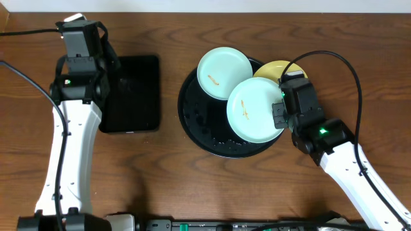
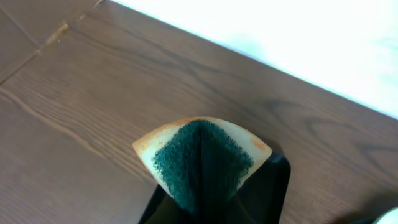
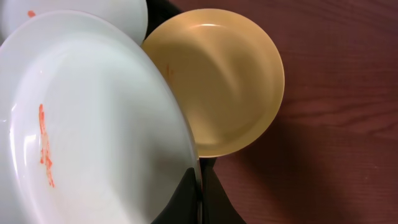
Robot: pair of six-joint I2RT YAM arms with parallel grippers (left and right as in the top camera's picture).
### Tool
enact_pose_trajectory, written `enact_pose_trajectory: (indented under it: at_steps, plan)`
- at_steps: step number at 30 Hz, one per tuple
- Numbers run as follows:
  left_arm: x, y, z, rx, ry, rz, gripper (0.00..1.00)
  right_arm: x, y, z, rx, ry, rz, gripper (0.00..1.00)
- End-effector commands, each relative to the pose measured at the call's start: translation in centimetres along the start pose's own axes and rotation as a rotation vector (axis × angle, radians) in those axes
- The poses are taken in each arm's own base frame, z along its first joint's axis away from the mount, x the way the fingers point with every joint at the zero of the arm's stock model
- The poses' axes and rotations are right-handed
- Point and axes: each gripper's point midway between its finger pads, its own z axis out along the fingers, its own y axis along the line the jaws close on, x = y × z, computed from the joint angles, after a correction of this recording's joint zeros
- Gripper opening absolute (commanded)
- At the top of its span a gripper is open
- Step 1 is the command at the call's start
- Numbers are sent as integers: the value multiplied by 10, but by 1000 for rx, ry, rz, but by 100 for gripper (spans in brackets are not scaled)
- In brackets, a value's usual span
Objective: Clean dirty plates on tray and stack at the side
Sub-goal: 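Lift the sponge with the left gripper out of the tray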
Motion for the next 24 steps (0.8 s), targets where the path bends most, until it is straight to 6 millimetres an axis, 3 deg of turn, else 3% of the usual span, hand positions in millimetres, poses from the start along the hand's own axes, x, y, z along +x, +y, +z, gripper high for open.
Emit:
enact_pose_trajectory:
  at_steps: [1,5,10,14,16,19,24]
  plan:
    - [29,-10,11,60,113,-3,7,-10,-1,-5,8,-31,34,1]
    - [25,-15,18,83,82,55,7,-6,0,-2,9,-20,171,1]
    - [24,-48,-3,297,82,153,7,9,-1,2,21,37,221,1]
    - [19,-58,-12,364,59,185,7,14,-1,5,26,59,193,1]
    - [13,-56,-16,354,25,221,7,15,-1,6,28,66,181,1]
    - [1,-41,1,240,-21,182,7,15,0,6,26,63,182,1]
    - [28,-50,0,312,91,189,7,17,0,6,25,73,180,1]
